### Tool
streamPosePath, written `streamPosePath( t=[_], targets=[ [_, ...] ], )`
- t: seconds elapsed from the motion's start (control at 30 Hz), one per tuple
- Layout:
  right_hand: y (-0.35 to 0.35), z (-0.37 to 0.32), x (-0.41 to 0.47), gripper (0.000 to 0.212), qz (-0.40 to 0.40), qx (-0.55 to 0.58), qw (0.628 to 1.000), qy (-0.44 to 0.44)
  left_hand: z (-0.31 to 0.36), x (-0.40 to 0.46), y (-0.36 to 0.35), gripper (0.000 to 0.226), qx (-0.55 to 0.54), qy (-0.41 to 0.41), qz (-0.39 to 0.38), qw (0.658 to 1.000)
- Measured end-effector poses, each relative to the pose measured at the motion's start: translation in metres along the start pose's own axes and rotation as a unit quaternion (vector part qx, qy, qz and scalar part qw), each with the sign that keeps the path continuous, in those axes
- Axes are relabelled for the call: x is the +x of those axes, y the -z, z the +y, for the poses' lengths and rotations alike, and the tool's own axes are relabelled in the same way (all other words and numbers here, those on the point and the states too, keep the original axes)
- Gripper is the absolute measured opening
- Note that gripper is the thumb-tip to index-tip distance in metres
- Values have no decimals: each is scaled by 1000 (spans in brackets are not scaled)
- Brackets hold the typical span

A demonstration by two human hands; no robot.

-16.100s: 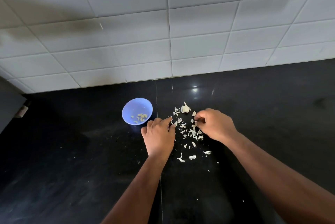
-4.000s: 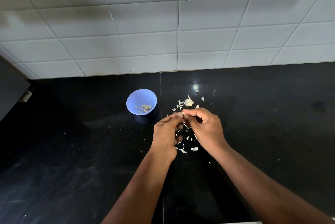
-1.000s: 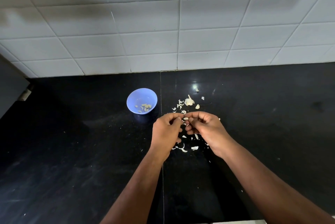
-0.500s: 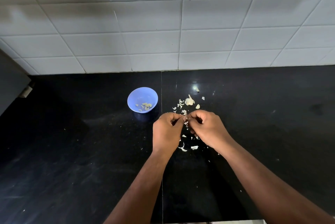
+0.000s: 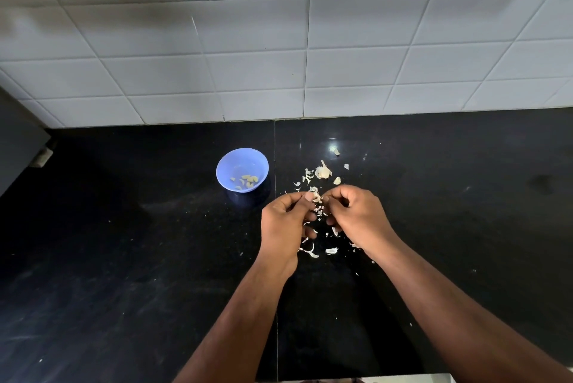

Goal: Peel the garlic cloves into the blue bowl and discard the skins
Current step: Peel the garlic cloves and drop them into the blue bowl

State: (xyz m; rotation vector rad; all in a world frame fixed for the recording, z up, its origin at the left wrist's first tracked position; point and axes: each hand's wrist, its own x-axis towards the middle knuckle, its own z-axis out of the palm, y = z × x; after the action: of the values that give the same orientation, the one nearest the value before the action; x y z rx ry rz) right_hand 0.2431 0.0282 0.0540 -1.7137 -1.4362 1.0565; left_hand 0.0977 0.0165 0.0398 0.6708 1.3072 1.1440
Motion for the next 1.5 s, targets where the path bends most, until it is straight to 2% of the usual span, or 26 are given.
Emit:
streamPosePath(
  t=[0.1, 0.2, 0.3, 0.37, 0.4, 0.57, 0.7, 0.8, 0.9, 1.17, 1.3, 1.5],
  targets=[
    [2, 3, 1, 16, 12, -27, 1000, 7, 0, 0, 0, 13, -21, 2, -1, 1000],
    [4, 5, 1, 28, 36, -68, 997, 14, 1, 1, -1, 12, -12, -8, 14, 1000],
    [-2, 6, -1, 20, 7, -28, 999, 30, 0, 2, -3, 11, 14, -16, 49, 999],
    [-7, 5, -4, 39, 3, 4, 999, 43, -2, 4, -3, 11, 32, -23, 69, 997],
    [-8, 4, -6, 40, 7, 20, 999, 49, -3, 4, -3, 11, 41, -28, 77, 996],
    [-14, -1, -4, 11, 14, 98, 995, 32, -6, 2, -6, 12, 75, -50, 81, 993],
    [-16, -1, -3, 12, 13, 193, 981, -16, -8, -1, -9, 14, 27, -25, 56, 998],
    [-14, 0, -4, 10, -19, 261, 964, -51, -7, -1, -6, 14, -28, 0, 30, 999],
    [-13, -1, -3, 11, -49, 310, 946, -85, -7, 1, -4, 13, -10, -2, 29, 1000],
    [-13, -6, -4, 7, 1, 317, 945, -84, 1, -4, -4, 13, 7, -45, -23, 999],
    [-10, -3, -5, 7, -13, 323, 942, -94, 0, -3, -2, 10, 33, -49, -15, 998],
    [-10, 2, -4, 15, -45, 329, 940, -78, 1, -4, -2, 10, 2, -31, 6, 999]
  ],
)
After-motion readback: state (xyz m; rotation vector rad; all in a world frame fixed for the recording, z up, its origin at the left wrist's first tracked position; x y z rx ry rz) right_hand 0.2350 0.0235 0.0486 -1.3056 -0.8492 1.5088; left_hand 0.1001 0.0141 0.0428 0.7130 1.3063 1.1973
